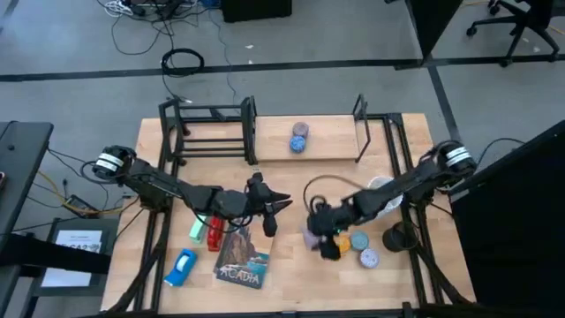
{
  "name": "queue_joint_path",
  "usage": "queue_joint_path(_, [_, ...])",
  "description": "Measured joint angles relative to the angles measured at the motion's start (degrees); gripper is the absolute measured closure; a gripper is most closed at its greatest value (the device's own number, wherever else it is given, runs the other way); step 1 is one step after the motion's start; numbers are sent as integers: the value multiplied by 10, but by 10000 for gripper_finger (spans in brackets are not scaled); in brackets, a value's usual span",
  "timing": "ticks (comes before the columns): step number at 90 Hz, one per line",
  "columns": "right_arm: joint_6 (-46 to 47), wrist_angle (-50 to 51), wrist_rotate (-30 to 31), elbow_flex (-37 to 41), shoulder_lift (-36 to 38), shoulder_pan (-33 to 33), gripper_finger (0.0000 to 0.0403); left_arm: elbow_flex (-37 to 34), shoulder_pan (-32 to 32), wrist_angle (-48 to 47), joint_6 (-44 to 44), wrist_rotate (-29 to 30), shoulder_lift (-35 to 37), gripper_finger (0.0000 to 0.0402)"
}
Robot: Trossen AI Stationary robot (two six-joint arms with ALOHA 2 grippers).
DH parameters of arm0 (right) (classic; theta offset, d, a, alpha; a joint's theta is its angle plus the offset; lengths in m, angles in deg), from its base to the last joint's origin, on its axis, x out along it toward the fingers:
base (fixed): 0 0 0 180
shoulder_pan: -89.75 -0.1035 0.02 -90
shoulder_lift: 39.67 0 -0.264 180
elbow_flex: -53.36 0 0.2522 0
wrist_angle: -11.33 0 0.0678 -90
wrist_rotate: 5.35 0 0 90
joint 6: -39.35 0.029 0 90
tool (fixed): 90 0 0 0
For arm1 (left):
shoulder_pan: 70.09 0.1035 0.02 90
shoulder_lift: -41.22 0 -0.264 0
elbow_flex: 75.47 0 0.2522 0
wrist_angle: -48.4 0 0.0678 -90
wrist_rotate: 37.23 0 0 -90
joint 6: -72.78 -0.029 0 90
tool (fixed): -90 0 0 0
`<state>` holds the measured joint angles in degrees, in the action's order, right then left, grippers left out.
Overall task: Stock shelves
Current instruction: Remove the pink scented candle from the shelf, then remove the blue scented candle from the shelf
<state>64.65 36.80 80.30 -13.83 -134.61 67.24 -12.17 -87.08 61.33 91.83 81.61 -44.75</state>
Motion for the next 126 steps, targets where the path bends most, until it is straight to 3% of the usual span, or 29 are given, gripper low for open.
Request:
queue_joint_path(17, [4, 7, -48, -2, -50, -56, 145, 0, -5, 2, 0, 0, 0, 348])
queue_joint_path(38, [-13, 66, -73, -3, -46, -132, 145, 0, -4, 6, 6, 0, 0, 348])
queue_joint_path(46, [-1, 99, -48, -2, -33, -160, 143, 0, -4, 6, 7, 0, 0, 348])
queue_joint_path(68, [82, 204, 60, 2, 7, -209, 89, 0, -4, 5, 7, 0, 0, 348])
queue_joint_path(86, [98, 208, 48, -4, 19, -209, 82, 0, -4, 5, 7, 0, 0, 348])
queue_joint_path(105, [55, 289, 51, -83, 23, -171, 91, 0, -4, 4, 7, 0, 0, 348])
queue_joint_path(116, [14, 376, 97, -134, 23, -145, 101, 1, 12, -2, -5, -1, 0, 346])
queue_joint_path(126, [0, 454, 167, -166, 24, -130, 111, 39, 40, -64, -46, -15, 0, 330])
